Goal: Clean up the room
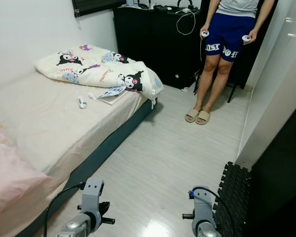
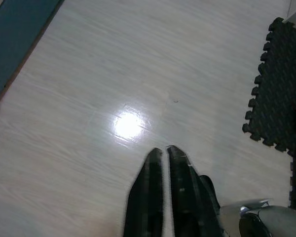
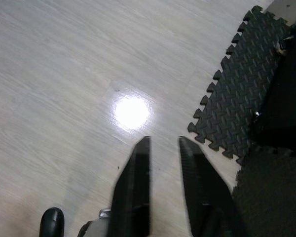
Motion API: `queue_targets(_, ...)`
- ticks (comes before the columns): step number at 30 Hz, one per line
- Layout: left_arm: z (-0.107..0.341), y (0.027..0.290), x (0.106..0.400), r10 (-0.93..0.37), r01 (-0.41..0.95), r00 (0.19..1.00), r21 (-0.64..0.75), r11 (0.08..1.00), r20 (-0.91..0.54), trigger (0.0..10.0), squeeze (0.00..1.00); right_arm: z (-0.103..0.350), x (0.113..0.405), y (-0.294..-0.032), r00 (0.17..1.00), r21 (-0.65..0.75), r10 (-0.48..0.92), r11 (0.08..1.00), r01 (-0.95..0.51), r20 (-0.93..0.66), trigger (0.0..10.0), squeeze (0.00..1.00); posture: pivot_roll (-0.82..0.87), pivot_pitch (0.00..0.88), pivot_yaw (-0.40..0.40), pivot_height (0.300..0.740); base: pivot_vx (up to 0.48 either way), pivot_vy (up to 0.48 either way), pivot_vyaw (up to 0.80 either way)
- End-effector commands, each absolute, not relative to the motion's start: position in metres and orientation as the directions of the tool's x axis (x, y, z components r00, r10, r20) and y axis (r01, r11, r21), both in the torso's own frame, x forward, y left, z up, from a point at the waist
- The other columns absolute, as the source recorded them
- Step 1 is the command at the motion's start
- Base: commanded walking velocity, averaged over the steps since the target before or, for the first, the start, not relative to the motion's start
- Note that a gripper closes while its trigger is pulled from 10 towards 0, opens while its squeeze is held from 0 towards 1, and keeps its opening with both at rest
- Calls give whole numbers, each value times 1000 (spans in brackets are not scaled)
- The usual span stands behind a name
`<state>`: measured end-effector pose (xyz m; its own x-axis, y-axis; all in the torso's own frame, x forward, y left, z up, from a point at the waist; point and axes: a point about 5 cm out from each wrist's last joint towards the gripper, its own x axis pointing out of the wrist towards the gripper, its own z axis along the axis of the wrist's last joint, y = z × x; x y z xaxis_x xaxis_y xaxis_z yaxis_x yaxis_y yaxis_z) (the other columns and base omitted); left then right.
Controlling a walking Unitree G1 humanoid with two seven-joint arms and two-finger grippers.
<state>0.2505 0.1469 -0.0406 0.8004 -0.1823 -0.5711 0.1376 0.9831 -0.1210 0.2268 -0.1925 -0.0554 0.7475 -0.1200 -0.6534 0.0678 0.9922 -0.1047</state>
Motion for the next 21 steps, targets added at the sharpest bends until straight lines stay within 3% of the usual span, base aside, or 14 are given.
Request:
queue_targets(1,-42,146,247,-194,130,805,-153,980,-560,10000,1000,-54,226,-193,762,-98,-115,993,68,-638,10000,1000,-4,83,-20,740,0,0,0)
queue_targets(21,-48,153,237,-204,105,796,-201,974,-570,10000,1000,-60,217,-192,751,-47,-86,996,74,-654,10000,1000,-11,95,-20,740,0,0,0)
